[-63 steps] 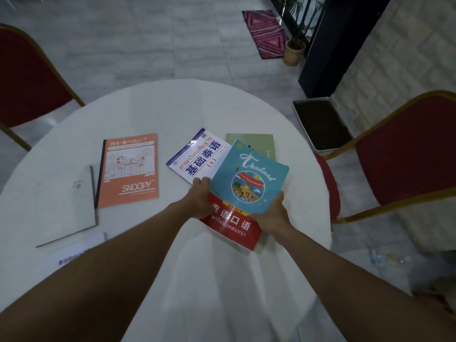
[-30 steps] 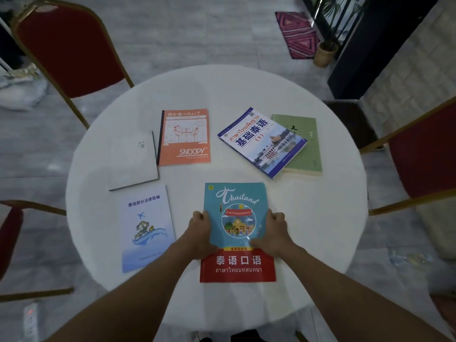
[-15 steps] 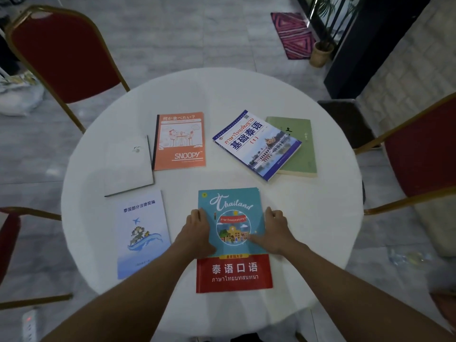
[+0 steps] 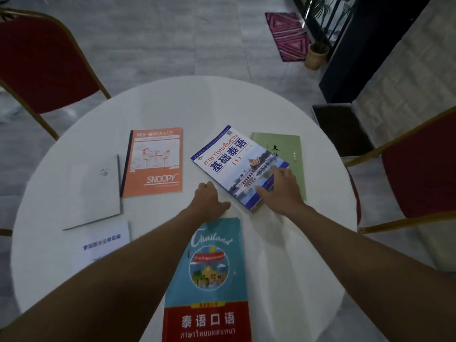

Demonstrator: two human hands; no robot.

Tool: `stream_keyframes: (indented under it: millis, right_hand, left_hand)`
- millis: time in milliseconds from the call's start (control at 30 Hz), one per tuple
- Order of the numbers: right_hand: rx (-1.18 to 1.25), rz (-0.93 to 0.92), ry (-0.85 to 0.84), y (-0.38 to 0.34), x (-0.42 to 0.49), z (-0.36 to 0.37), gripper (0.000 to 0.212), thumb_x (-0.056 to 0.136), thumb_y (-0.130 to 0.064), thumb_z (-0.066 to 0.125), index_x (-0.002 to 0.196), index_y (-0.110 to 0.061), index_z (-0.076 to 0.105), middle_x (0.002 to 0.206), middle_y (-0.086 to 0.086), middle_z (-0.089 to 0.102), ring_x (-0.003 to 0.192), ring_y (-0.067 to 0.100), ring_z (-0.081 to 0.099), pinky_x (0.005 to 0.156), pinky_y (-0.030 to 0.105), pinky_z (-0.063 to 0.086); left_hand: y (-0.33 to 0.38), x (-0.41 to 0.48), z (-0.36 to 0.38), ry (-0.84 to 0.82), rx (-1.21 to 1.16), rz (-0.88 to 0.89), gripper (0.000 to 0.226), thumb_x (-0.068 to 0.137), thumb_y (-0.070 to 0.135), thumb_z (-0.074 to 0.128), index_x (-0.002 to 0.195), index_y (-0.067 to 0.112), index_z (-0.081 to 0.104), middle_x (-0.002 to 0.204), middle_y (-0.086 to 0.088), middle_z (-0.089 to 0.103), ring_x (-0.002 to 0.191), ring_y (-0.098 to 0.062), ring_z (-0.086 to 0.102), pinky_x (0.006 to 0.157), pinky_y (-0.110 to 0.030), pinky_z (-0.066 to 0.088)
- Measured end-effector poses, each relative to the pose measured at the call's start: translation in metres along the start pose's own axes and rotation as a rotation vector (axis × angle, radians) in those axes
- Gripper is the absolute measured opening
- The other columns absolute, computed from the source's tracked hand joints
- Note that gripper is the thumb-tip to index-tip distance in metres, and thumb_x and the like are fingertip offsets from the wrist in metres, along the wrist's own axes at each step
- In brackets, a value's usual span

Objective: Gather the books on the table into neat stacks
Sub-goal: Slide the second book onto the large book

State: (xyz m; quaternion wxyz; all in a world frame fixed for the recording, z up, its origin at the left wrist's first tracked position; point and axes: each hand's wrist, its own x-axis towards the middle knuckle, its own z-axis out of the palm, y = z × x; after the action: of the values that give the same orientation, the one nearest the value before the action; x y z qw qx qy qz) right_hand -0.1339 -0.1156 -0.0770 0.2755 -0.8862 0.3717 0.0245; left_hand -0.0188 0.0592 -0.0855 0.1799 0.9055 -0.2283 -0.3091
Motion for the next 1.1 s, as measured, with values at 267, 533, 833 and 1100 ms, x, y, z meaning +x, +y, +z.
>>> stream_keyframes:
  millis: [267, 533, 833, 1100]
  right_hand:
    - [0.041, 0.011, -0.035, 0.002, 0.051, -0.005, 0.069, 0.098, -0.03, 0.056, 0.157, -0.016, 0.023, 0.168, 0.01, 0.015, 0.155, 0.031, 0.012, 0.122, 0.049, 0.019]
    - [-0.032, 0.12, -0.148, 0.01, 0.044, 0.004, 0.069, 0.075, -0.044, 0.079, 0.132, -0.026, 0.043, 0.129, 0.01, 0.04, 0.125, 0.03, 0.038, 0.101, 0.042, 0.043]
    - [0.062, 0.269, -0.216, -0.006, 0.013, 0.013, 0.101, 0.054, -0.042, 0.095, 0.133, -0.011, 0.039, 0.131, 0.011, 0.047, 0.119, 0.028, 0.051, 0.091, 0.037, 0.052]
    - [0.467, 0.324, -0.276, -0.016, -0.033, 0.02, 0.051, 0.085, -0.039, 0.074, 0.123, -0.017, 0.048, 0.117, 0.003, 0.065, 0.094, 0.021, 0.068, 0.084, 0.04, 0.059]
  left_hand:
    - [0.026, 0.036, 0.019, 0.001, -0.617, -0.16, 0.071, 0.085, 0.027, 0.075, 0.139, 0.015, 0.031, 0.136, -0.009, 0.052, 0.126, -0.026, 0.054, 0.099, -0.039, 0.053]
    - [0.023, 0.04, 0.016, 0.07, -0.839, -0.365, 0.068, 0.08, 0.01, 0.078, 0.13, 0.018, 0.033, 0.131, -0.011, 0.056, 0.119, -0.027, 0.057, 0.096, -0.048, 0.056]
    - [0.009, 0.005, -0.018, -0.091, -0.943, -0.197, 0.058, 0.088, -0.01, 0.061, 0.125, 0.027, 0.034, 0.136, -0.011, 0.056, 0.117, -0.032, 0.06, 0.091, -0.054, 0.056]
    - [-0.022, -0.042, -0.028, -0.167, -0.953, -0.15, 0.068, 0.089, -0.013, 0.056, 0.14, 0.024, 0.032, 0.136, -0.012, 0.056, 0.117, -0.035, 0.06, 0.089, -0.053, 0.058]
